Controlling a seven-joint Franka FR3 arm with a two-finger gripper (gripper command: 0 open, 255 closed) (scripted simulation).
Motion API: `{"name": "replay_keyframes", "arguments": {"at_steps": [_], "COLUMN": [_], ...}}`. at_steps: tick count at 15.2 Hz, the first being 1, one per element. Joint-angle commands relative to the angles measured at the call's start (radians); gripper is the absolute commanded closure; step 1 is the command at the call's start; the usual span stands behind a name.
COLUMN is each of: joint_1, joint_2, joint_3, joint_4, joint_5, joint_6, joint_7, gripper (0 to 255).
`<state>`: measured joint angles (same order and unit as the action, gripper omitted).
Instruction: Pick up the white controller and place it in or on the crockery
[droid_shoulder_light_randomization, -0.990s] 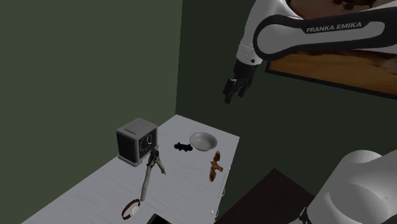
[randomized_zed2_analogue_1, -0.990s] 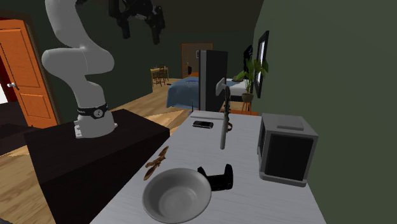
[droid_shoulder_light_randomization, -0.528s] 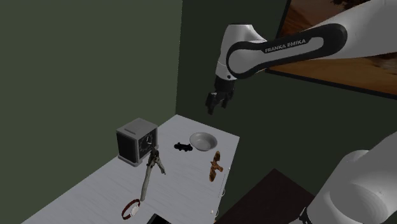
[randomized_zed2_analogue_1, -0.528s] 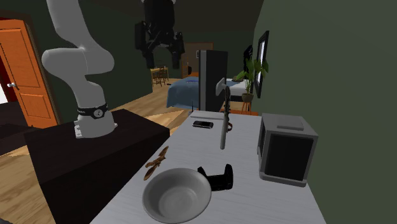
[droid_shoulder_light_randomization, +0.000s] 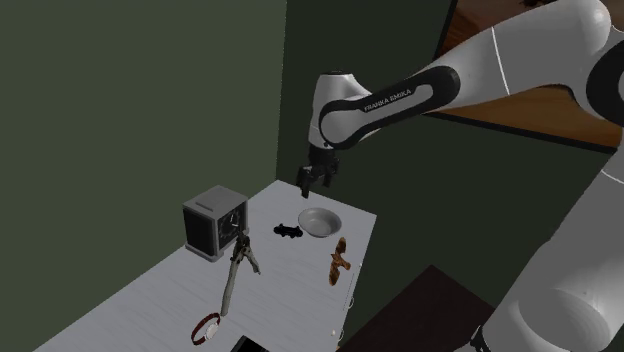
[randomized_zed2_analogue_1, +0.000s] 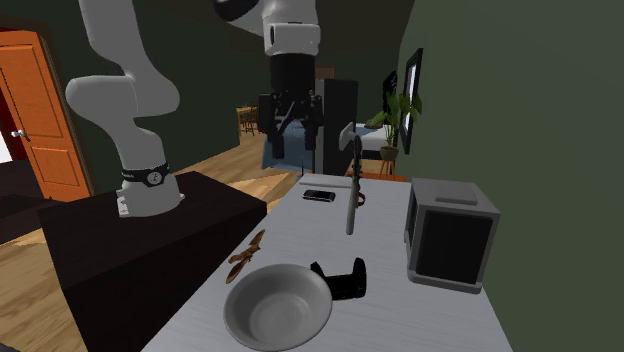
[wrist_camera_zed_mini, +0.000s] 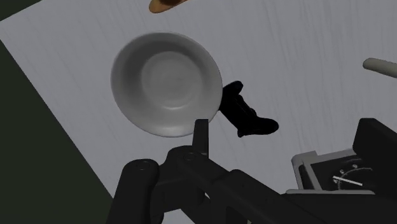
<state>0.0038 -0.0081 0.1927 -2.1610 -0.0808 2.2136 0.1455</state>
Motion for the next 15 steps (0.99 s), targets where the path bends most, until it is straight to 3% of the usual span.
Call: {"name": "replay_keyframes", "arguments": {"at_steps": [1,13,15], "joint_1": [0.003,0.062,0.066], "joint_2": [0.082,0.55,0.579], "joint_3": [0.003,-0.001,-0.004], "joint_4": [0.042,0.379,0.397], "joint_5": [-0.013,-0.068,-0.072], "joint_6": [0.026,0.074,0.082], "joint_7": [0.013,0.075,0.077], "gripper": [0,0,0]}}
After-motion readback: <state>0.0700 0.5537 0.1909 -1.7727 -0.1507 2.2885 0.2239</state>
